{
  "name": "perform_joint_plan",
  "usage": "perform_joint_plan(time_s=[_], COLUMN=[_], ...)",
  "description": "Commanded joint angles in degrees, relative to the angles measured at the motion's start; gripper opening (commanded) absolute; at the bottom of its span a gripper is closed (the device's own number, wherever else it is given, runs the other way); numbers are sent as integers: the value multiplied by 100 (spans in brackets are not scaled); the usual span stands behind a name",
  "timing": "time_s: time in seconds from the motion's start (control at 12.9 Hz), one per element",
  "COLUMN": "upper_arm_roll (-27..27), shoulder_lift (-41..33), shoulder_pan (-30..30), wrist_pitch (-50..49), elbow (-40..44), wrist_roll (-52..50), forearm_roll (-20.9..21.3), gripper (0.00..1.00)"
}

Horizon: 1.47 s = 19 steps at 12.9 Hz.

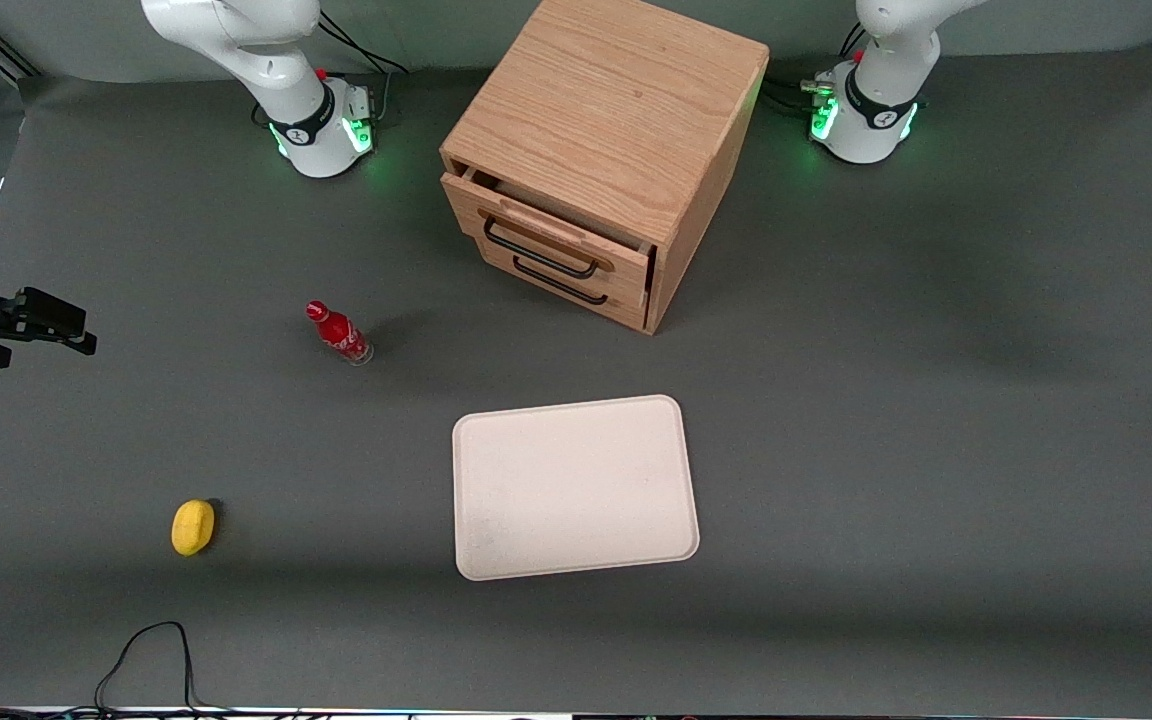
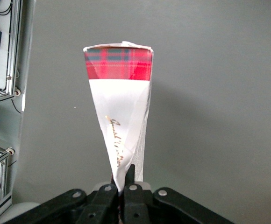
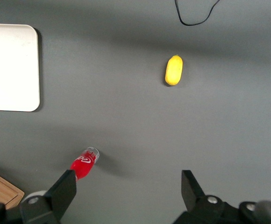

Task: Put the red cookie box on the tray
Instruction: 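Lift the held cookie box and carry it toward the cream tray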

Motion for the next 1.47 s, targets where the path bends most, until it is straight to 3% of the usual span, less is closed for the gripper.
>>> perform_joint_plan(time_s=[0.0,0.15,0.46,0.77,1.08,1.16,1.39], upper_arm_roll=[61,61,61,61,61,61,-26], shoulder_lift=[183,236,787,1632,2212,2344,2792], shoulder_pan=[-826,-1484,-3180,-4272,-4783,-4853,-4933], wrist_pitch=[-382,-357,-199,589,1837,2040,2419], elbow=[377,386,692,1203,1221,1230,1493], wrist_roll=[-792,-1678,-3708,-4380,-4285,-4258,-4021], forearm_roll=[-380,-829,-988,-1226,-1218,-1209,-1209], gripper=[0,0,0,0,0,7,5])
